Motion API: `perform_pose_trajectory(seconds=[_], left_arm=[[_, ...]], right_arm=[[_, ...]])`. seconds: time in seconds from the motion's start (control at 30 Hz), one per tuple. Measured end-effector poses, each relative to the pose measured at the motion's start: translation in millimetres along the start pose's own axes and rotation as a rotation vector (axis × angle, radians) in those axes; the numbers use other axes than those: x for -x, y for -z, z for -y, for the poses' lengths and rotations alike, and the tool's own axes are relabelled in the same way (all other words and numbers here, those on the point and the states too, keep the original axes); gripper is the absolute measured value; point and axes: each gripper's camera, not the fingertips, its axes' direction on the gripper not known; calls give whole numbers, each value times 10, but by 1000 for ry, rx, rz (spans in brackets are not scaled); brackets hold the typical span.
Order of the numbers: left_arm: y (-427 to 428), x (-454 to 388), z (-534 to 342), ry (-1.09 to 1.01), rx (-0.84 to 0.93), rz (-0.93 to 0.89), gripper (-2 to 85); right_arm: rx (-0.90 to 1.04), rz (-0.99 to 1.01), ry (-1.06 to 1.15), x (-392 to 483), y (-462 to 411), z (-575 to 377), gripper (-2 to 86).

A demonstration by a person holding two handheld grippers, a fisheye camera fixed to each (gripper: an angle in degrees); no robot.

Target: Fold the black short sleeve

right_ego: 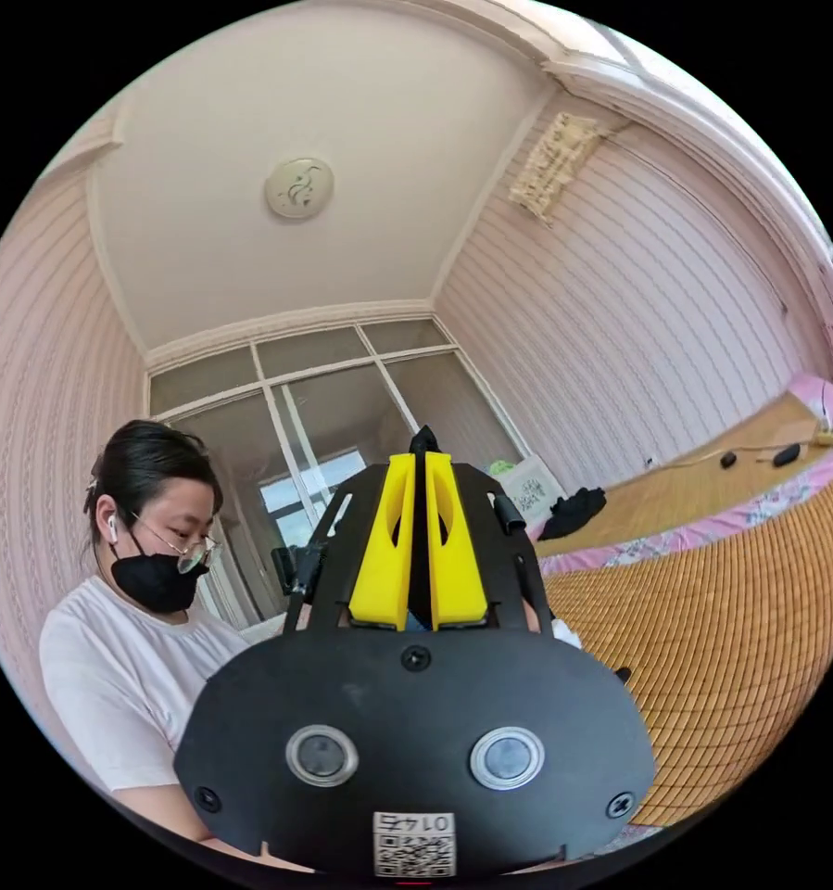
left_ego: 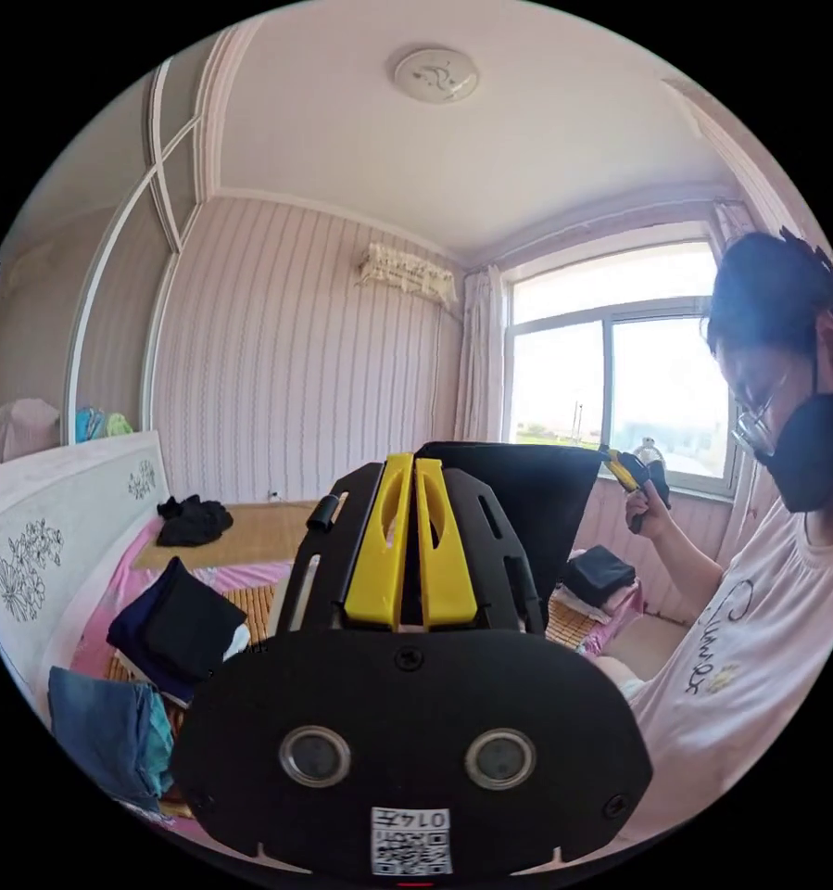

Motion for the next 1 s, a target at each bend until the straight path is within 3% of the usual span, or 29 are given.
perform_pose_trajectory(seconds=[0.2, 0.27, 0.4, 0.47, 0.53, 0.63, 0.83, 1.0], left_arm=[[608, -182, 411, -123, -161, -15, -10], [621, -132, 461, -116, -161, -18, -10], [71, 195, 355, 3, 4, 28, -10], [-367, 409, 195, 71, 120, 53, -10], [-1018, 658, -36, 147, 287, 90, -10], [-1597, 793, -39, 139, 375, 166, -10], [-1628, 871, 436, 133, 124, 135, -10], [-1799, 973, -188, 98, 302, 99, -10]], right_arm=[[-39, 10, 294, 999, 356, 351, 7], [-8, -97, 342, 1153, 329, 414, 4], [162, -324, 260, 765, -12, 408, 1], [365, -546, 167, 149, -374, 306, 0], [447, -646, 87, -332, -596, 192, 0], [514, -722, 7, -831, -911, 233, -1], [188, -704, 280, -304, -982, 750, 0], [232, -688, 254, -544, -780, 230, 1]])
